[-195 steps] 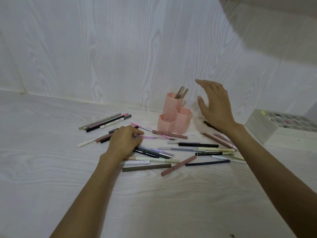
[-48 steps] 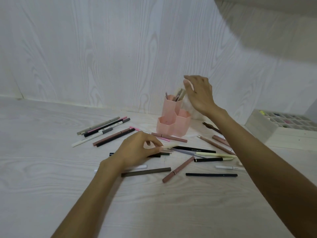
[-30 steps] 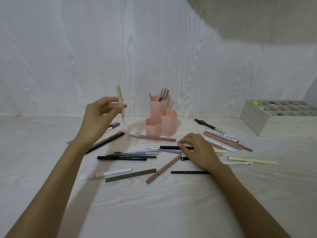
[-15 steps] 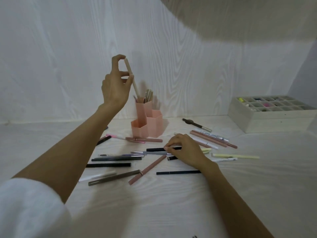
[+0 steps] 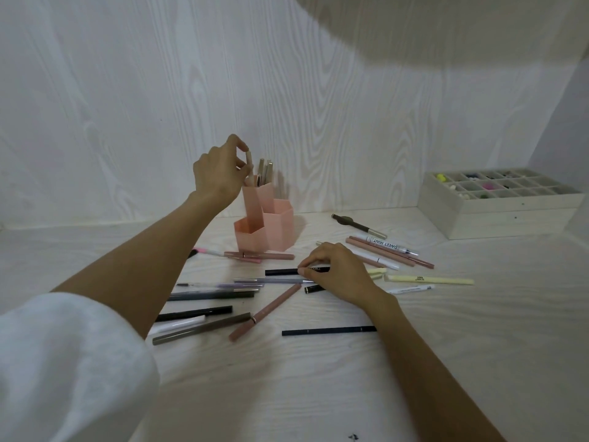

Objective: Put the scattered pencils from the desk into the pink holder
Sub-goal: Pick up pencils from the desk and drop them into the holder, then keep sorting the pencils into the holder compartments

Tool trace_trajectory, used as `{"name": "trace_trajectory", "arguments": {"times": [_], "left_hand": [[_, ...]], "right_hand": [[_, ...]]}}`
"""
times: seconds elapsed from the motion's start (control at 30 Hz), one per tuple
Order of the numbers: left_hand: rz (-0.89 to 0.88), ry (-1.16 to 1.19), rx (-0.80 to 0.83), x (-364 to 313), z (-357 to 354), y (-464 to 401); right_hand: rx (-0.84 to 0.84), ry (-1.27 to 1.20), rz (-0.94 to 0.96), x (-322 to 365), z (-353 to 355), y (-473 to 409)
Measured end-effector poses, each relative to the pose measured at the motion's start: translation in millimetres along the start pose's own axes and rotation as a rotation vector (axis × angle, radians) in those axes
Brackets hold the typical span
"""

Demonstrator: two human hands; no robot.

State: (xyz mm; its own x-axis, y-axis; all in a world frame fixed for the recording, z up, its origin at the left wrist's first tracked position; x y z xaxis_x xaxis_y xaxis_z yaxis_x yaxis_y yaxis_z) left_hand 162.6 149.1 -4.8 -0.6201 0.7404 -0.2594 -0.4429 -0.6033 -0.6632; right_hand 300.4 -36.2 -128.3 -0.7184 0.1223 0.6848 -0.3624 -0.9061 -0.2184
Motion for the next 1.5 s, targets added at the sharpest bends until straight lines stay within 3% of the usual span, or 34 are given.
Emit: {"name": "trace_trajectory", "arguments": {"times": [0.27, 0.43, 0.5, 0.63, 0.77, 0.9, 1.0, 1.33, 1.5], "left_hand": [[-0.064, -0.063, 0.096, 1, 7, -5], [-0.093, 0.082, -0.075, 2, 37, 30], [-0.091, 0.109, 0.025, 13, 47, 59], [-0.064, 0.12, 0.394, 46, 57, 119], [-0.078, 0.174, 0.664, 68, 61, 160], [-0.079, 0.228, 0.707, 74, 61, 188], [-0.115, 0.171, 0.752, 76, 56, 201], [-0.021, 0.192, 0.569, 88, 43, 193], [0.023, 0.233, 0.469, 92, 37, 191]], "right_hand": [[-0.005, 0.006, 0.006, 3, 2, 1], [-0.074, 0.167, 0.085, 6, 0, 3], [-0.149, 0.208, 0.13, 12, 1, 4], [-0.204, 0.189, 0.16, 24, 8, 4], [0.171, -0.087, 0.001, 44, 24, 12], [0.683, 0.204, 0.026, 56, 37, 37], [0.823, 0.331, -0.025, 53, 35, 53], [0.573, 0.371, 0.018, 64, 38, 41], [0.214, 0.163, 0.092, 93, 62, 11]]}}
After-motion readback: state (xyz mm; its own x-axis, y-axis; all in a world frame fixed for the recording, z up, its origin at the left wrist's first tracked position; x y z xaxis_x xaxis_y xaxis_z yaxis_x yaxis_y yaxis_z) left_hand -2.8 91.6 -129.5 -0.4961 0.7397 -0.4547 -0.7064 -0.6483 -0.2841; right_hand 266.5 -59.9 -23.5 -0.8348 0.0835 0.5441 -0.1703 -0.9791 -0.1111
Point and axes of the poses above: each hand's wrist, its own y-axis away from the middle knuckle, its own z-axis out of the back of the hand, x = y × z, the point moved 1 cm from there along -y, towards the middle knuckle, and after that the axes turned 7 degrees about -z, right-handed, at the moved point
